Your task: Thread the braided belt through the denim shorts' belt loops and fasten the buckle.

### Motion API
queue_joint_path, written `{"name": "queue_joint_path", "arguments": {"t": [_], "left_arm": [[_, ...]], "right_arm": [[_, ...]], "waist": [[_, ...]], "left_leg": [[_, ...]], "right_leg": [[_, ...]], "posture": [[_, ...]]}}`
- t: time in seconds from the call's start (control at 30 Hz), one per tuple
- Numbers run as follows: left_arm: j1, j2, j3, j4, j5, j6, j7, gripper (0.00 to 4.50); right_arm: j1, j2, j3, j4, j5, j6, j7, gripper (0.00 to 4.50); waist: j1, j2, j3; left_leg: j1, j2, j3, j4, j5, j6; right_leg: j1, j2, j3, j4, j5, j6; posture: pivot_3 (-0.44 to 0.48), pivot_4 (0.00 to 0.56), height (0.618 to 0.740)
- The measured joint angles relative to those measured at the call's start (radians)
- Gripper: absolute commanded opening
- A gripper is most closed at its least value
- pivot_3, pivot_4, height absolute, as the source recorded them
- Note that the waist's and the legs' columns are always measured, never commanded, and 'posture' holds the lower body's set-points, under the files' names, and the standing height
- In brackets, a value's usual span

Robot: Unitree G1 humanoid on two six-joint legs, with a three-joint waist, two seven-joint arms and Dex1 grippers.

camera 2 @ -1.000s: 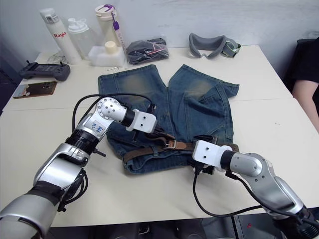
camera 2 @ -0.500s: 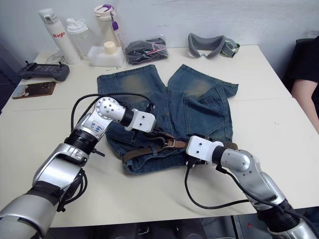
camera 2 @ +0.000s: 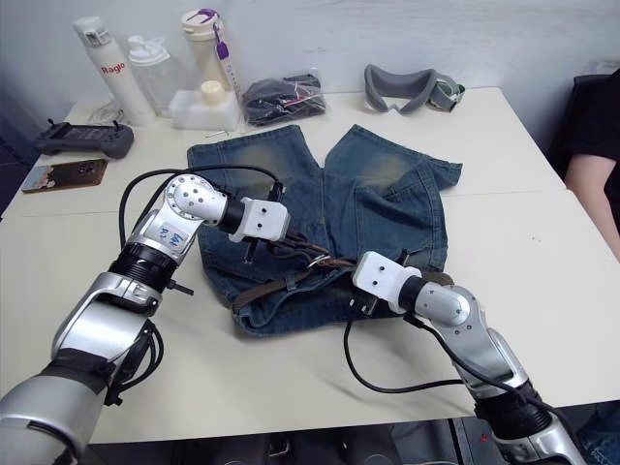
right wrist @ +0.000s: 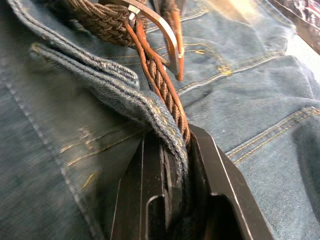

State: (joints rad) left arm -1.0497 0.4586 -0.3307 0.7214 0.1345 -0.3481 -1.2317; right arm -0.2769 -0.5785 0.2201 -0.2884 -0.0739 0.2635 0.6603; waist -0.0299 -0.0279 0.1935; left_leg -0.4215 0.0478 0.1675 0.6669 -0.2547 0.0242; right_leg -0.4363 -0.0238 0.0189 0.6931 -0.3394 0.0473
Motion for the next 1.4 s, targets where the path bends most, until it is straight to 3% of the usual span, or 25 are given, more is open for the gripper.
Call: {"name": "queue_joint_path", "arguments": {"t": [0.37,0.63,0.8,1.03,1.17,1.4], "left_arm": [[0.036,0.02,0.008,-0.107,-0.036,0.051,-0.06,0.0],[0.041,0.02,0.005,-0.12,-0.025,0.044,-0.035,0.0],[0.046,-0.029,0.006,-0.149,-0.034,0.159,-0.025,0.0],[0.131,-0.069,0.006,-0.325,-0.058,0.354,-0.036,0.0],[0.155,-0.087,-0.006,-0.36,-0.053,0.389,-0.035,0.0],[0.154,-0.114,-0.046,-0.362,-0.05,0.338,-0.037,0.0]], "right_arm": [[-0.001,0.002,0.0,0.0,-0.001,0.043,-0.012,0.05],[-0.023,0.003,0.0,-0.001,0.002,0.042,-0.011,0.05],[-0.021,0.005,0.0,-0.011,0.004,0.042,-0.004,0.05],[0.008,0.002,-0.005,-0.038,0.015,0.047,0.023,0.05],[0.017,-0.011,-0.02,-0.068,0.038,0.102,0.058,0.05],[0.064,-0.081,-0.115,-0.152,0.145,0.193,0.135,3.28]], "waist": [[0.0,0.0,0.0],[0.001,0.0,0.0],[0.0,0.0,0.0],[-0.003,0.0,0.0],[0.0,0.0,0.0],[0.003,0.0,0.0]], "left_leg": [[0.0,0.0,0.0,0.001,0.0,0.0],[0.0,0.0,0.0,0.001,0.0,0.0],[0.0,0.0,0.0,0.001,0.0,0.0],[0.0,0.0,0.0,0.0,0.0,-0.001],[0.0,0.0,0.0,0.001,0.0,-0.001],[0.001,-0.001,-0.004,0.002,0.0,0.0]], "right_leg": [[0.0,0.0,0.0,0.001,0.0,0.0],[0.0,0.0,0.0,0.001,0.0,0.0],[0.0,0.0,0.0,0.001,0.0,0.0],[0.0,0.0,0.0,0.002,-0.001,-0.001],[0.0,0.0,0.0,0.002,-0.001,-0.001],[0.005,-0.001,-0.003,0.0,-0.001,-0.001]], "posture": [[0.0,0.15,0.728],[0.0,0.15,0.728],[0.0,0.15,0.728],[0.0,0.15,0.728],[0.0,0.15,0.728],[0.0,0.15,0.728]]}}
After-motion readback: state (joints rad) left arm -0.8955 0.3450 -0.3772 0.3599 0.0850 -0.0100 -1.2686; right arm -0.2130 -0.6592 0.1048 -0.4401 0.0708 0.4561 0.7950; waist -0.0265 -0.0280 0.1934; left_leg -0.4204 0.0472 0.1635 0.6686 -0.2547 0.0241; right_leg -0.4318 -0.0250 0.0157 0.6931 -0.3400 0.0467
